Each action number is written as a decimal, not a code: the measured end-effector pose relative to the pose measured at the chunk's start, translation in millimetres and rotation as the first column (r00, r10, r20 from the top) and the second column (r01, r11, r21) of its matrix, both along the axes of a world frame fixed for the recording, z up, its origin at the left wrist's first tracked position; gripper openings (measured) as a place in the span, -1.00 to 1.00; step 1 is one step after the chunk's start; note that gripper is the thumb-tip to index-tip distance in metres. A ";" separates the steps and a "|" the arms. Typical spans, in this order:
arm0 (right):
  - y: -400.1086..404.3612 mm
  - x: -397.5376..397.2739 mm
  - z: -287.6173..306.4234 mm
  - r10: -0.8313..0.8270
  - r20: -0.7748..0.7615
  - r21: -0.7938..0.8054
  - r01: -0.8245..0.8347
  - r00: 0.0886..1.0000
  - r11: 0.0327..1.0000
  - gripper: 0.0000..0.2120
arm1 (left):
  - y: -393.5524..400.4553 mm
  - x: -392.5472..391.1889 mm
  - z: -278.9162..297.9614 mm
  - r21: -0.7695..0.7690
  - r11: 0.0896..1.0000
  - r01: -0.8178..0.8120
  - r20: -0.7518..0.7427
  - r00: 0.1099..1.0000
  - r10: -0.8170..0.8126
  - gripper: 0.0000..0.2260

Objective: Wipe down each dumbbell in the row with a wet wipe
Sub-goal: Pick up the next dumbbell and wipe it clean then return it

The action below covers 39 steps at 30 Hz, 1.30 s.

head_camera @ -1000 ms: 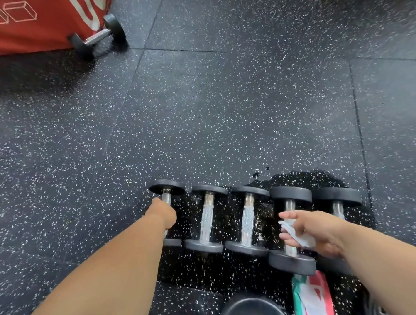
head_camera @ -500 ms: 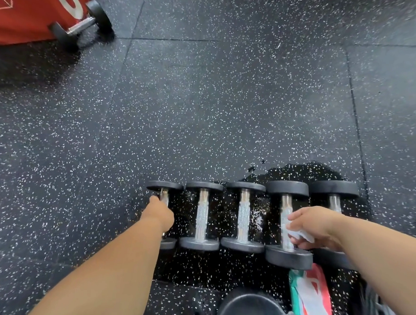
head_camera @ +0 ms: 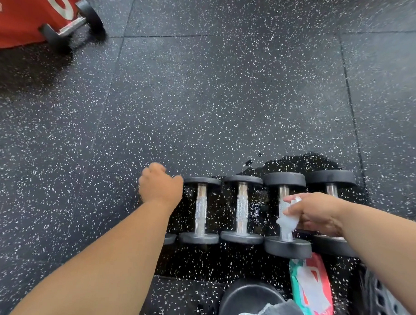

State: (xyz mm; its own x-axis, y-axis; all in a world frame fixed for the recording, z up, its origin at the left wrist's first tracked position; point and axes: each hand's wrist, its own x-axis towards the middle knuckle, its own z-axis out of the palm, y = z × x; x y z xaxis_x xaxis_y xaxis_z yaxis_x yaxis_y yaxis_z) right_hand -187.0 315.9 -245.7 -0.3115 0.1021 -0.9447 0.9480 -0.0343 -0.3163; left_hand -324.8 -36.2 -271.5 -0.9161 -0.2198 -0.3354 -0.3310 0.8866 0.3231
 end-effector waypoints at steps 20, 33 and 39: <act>6.7 17.1 12.7 0.041 -0.062 -0.271 -0.056 0.997 0.961 -0.62 | 77.6 -12.8 14.4 -0.201 0.310 0.929 0.514 0.369 -0.774 -0.86; 9.1 26.0 50.5 0.113 -0.165 -0.212 -0.147 0.980 0.966 -0.55 | 34.4 51.4 69.5 -0.366 0.300 0.881 0.483 0.455 -0.748 -0.83; 0.7 37.9 89.3 0.079 -0.307 -0.091 -0.112 0.948 0.990 -0.58 | 29.2 63.8 148.5 -0.472 0.387 0.792 0.356 0.573 -0.738 -0.87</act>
